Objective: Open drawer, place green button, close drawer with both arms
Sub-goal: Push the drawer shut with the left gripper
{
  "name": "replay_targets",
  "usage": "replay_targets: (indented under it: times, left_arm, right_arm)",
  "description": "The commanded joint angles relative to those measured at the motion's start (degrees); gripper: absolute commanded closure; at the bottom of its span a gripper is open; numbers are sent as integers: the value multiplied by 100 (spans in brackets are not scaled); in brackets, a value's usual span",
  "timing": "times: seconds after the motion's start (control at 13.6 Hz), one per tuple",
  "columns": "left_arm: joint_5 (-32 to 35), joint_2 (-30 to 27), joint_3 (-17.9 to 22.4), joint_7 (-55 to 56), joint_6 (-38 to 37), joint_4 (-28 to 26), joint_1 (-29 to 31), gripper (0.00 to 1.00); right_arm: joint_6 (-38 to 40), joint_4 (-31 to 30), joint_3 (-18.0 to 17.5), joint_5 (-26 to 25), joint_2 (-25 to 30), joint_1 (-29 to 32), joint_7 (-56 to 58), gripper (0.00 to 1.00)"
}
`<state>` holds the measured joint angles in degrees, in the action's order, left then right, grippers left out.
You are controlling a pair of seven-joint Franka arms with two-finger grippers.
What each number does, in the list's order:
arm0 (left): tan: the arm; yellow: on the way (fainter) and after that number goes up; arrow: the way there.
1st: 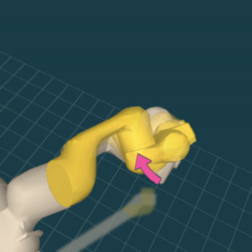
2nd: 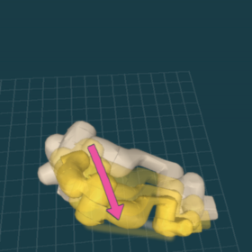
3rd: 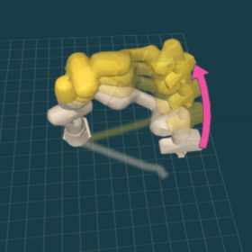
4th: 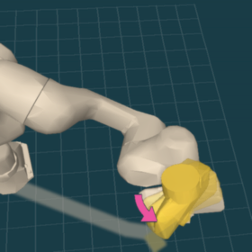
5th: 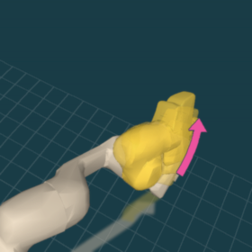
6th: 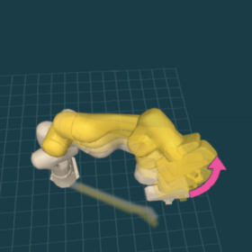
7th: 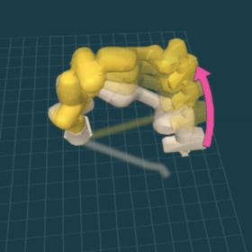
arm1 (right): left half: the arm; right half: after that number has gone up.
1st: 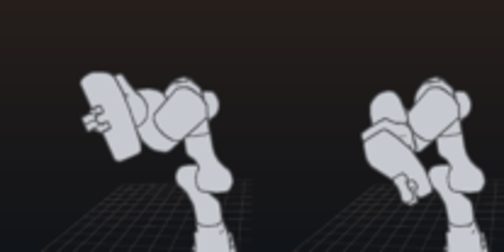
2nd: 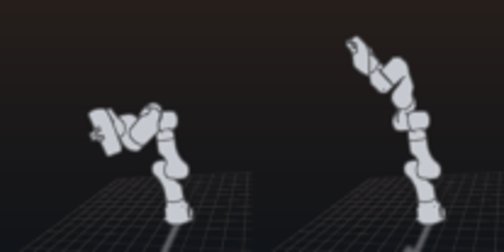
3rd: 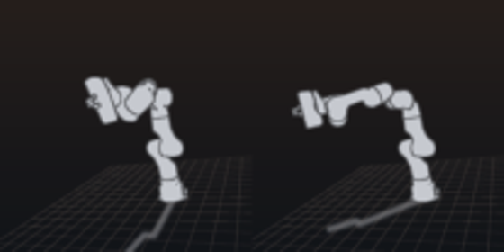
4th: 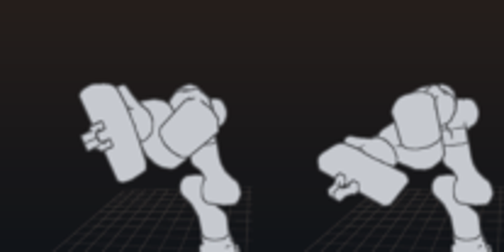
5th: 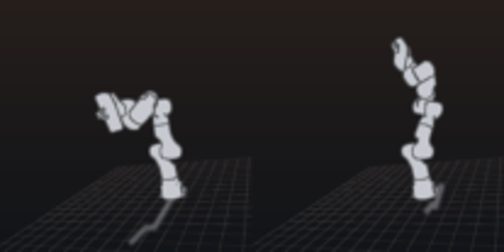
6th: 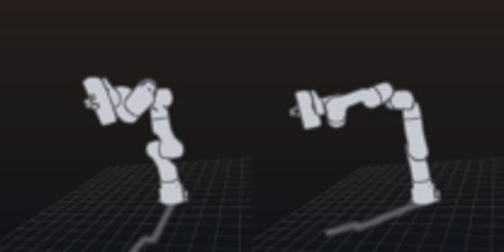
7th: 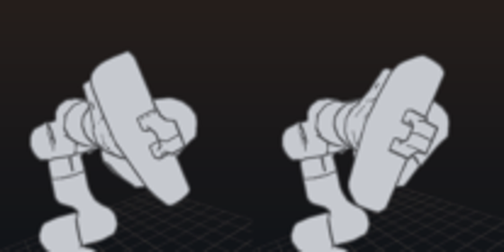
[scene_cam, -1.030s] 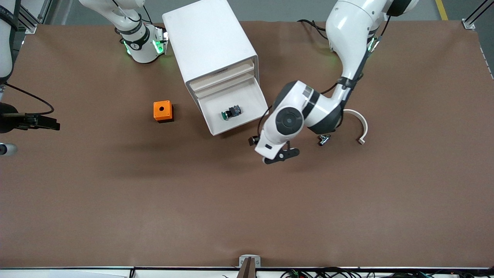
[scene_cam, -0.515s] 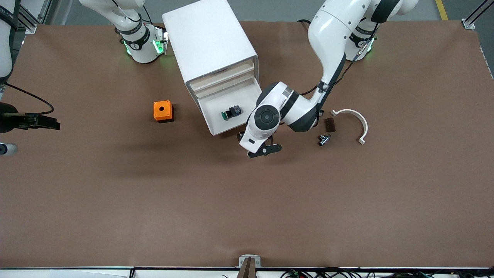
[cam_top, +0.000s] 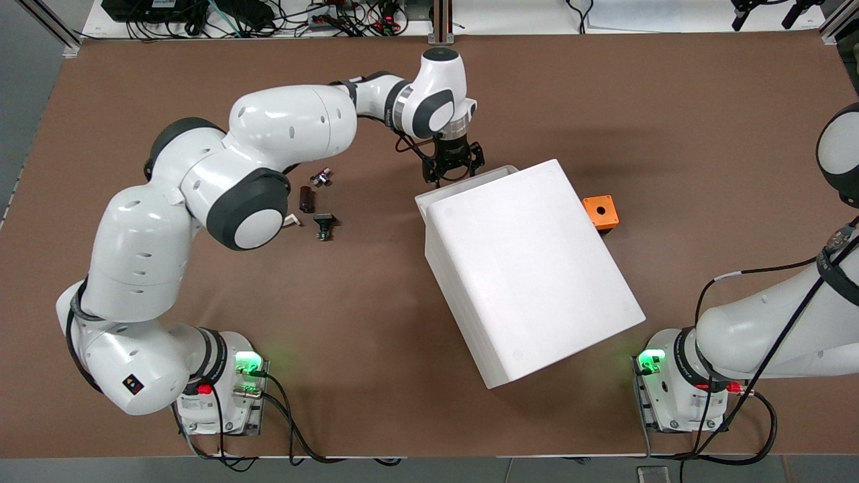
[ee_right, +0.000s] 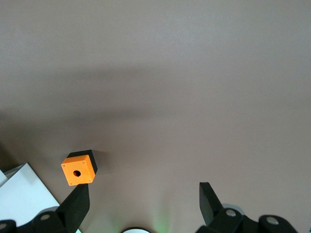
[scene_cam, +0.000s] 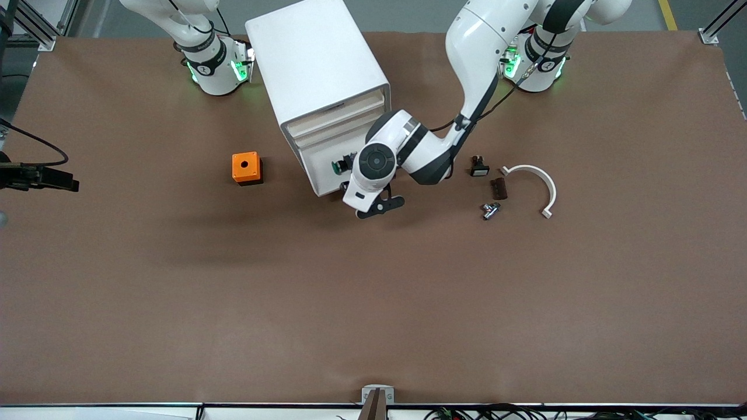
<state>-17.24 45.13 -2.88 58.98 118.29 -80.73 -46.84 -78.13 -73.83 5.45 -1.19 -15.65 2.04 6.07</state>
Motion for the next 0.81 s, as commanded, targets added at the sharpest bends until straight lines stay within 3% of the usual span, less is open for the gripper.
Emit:
replay_targets:
  times: [0.0,0.52,0.74]
  left_arm:
    - [-157,-48,7,385,-25,-74,-333,0]
    - [-570,-57,-248,860,-25,-189,-580,0]
    - [-518,-109,-204,861,-25,-145,-274,0]
  right_arm:
    - [202,290,-97,-74,10,69,26,0]
    - [790,158,-97,-13,528,104,-202,0]
    - [782,-193,-106,-21,826,69,-220,0]
